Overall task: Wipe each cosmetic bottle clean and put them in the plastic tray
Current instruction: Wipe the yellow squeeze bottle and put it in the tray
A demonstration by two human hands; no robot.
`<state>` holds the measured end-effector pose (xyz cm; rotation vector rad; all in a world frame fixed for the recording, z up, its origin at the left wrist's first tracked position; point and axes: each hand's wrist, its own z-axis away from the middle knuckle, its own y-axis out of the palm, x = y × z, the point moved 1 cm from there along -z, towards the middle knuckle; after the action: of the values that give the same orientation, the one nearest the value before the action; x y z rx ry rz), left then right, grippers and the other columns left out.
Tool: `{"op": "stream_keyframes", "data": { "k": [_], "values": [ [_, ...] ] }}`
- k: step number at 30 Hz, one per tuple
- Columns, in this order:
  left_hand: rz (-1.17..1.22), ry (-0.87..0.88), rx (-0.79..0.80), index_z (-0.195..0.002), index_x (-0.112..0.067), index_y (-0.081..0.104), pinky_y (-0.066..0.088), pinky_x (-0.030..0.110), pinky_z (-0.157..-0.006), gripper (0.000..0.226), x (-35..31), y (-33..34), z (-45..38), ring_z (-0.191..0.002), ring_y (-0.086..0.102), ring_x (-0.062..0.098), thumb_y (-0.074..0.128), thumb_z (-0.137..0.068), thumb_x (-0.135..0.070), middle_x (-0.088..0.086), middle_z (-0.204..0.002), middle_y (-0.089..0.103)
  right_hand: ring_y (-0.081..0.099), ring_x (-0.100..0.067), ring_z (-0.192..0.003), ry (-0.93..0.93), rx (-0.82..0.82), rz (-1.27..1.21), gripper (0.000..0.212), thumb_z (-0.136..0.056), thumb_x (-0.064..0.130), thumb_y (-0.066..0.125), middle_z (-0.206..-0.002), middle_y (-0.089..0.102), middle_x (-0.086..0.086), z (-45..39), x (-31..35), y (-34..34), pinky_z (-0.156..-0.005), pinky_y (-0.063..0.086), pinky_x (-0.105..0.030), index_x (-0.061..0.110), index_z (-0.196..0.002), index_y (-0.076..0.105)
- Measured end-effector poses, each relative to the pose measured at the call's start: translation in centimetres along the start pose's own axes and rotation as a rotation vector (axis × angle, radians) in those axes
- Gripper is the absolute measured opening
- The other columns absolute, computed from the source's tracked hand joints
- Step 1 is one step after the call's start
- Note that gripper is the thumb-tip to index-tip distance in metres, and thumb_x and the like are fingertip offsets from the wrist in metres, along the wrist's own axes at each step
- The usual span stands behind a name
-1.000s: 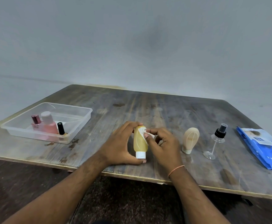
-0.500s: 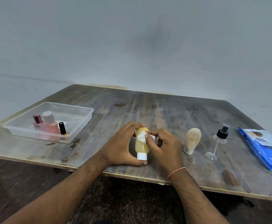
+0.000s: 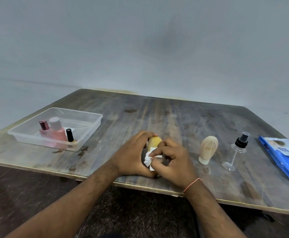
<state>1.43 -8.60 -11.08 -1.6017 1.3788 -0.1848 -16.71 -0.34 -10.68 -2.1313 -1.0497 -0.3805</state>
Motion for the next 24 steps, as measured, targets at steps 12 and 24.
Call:
{"op": "stream_keyframes", "data": {
  "k": [12,24],
  "values": [
    [-0.044,0.031,-0.108,-0.155,-0.019,0.043,0.051,0.028,-0.101,0.115,-0.4,0.1,0.2,-0.122,0.053,0.007,0.101,-0.060,-0.048,-0.013,-0.137,0.046,0.058,-0.005,-0.070,-0.103,-0.184,0.221,0.013,-0.092,0.023,0.083,-0.083,0.063,0.011,0.0,-0.1,0.4,-0.062,0.048,-0.026,0.025,-0.105,0.085],
    [-0.033,0.058,-0.019,-0.154,-0.024,0.045,0.054,0.031,-0.102,0.110,-0.9,0.1,0.0,-0.126,0.055,0.009,0.102,-0.063,-0.051,-0.014,-0.140,0.048,0.061,-0.007,-0.079,0.000,-0.243,0.223,0.017,-0.097,0.021,0.079,-0.088,0.061,0.013,-0.8,-0.5,0.2,-0.070,0.052,-0.030,0.024,-0.113,0.081]
  ]
}}
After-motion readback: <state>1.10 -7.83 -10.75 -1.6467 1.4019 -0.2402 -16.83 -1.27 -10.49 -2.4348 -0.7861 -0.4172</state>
